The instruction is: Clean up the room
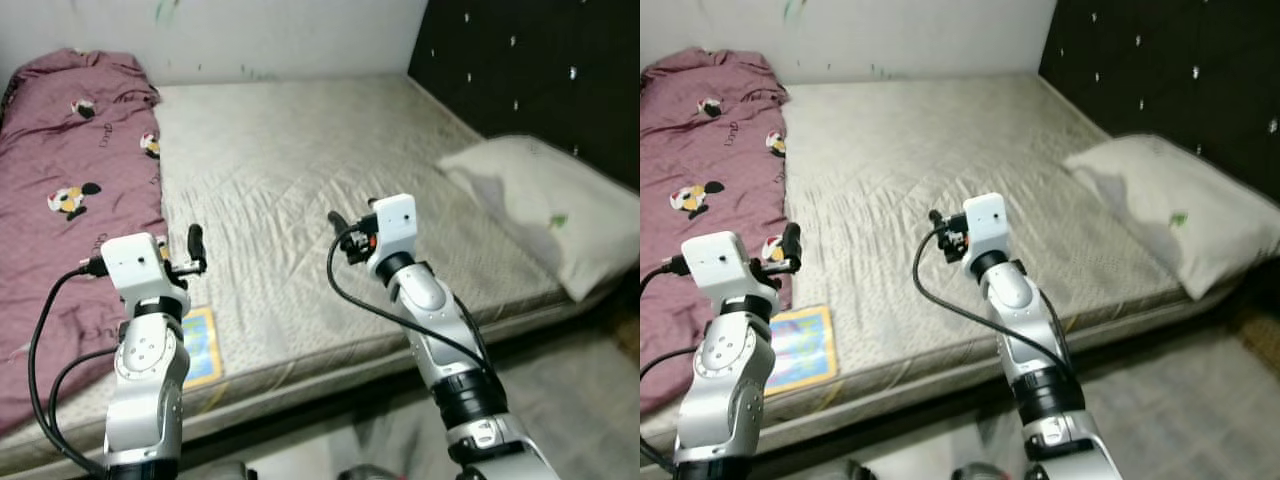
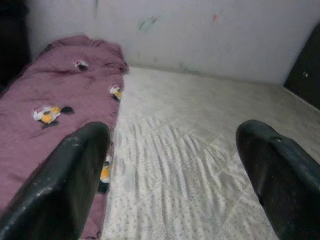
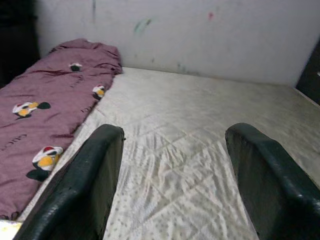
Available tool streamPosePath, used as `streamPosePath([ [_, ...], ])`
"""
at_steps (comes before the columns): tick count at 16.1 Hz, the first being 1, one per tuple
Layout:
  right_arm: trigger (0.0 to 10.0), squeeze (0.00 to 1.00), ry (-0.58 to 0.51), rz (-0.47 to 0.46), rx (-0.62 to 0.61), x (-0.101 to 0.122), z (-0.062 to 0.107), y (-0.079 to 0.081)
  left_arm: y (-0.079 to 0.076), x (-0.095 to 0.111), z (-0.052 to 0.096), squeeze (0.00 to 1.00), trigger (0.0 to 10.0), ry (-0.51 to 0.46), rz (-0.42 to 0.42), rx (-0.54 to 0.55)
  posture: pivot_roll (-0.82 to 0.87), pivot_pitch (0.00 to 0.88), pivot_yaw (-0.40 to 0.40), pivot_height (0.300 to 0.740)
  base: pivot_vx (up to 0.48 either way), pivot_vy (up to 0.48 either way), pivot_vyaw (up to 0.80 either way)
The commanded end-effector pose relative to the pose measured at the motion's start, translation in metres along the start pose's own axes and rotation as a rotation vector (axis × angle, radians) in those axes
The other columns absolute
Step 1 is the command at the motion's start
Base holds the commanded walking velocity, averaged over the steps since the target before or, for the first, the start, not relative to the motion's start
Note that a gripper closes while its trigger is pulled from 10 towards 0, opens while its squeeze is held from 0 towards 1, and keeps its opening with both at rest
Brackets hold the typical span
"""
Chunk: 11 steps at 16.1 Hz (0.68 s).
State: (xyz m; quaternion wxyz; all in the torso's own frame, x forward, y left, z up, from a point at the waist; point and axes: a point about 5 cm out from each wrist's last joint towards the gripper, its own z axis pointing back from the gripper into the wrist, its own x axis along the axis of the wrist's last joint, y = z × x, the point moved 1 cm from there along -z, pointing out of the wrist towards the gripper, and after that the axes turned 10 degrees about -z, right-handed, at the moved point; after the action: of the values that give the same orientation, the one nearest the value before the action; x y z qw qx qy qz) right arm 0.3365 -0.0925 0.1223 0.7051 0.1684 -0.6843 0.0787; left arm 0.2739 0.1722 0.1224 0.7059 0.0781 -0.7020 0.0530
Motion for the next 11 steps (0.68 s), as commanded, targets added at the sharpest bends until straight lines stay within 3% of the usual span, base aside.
streamPosePath([
  [1, 10.0, 0.00, 0.001, 0.002, -0.011, 0.002, 0.000, -0.003, -0.002, 0.001, 0.000, 0.00, 10.0, 0.000, -0.011, -0.007, -0.01, 0.000, -0.057, 0.740, 0.000, 0.476, 0.00],
  [9, 10.0, 0.00, -0.036, -0.021, -0.037, 0.005, 0.008, -0.010, 0.004, -0.004, 0.007, 0.00, 10.0, 0.008, -0.046, -0.001, -0.01, 0.000, -0.057, 0.740, 0.000, 0.473, 0.00],
  [11, 10.0, 0.00, -0.033, -0.003, -0.081, 0.002, 0.024, -0.021, 0.017, -0.006, 0.018, 0.00, 10.0, -0.009, -0.143, 0.017, -0.01, 0.000, -0.053, 0.740, 0.000, 0.472, 0.00],
])
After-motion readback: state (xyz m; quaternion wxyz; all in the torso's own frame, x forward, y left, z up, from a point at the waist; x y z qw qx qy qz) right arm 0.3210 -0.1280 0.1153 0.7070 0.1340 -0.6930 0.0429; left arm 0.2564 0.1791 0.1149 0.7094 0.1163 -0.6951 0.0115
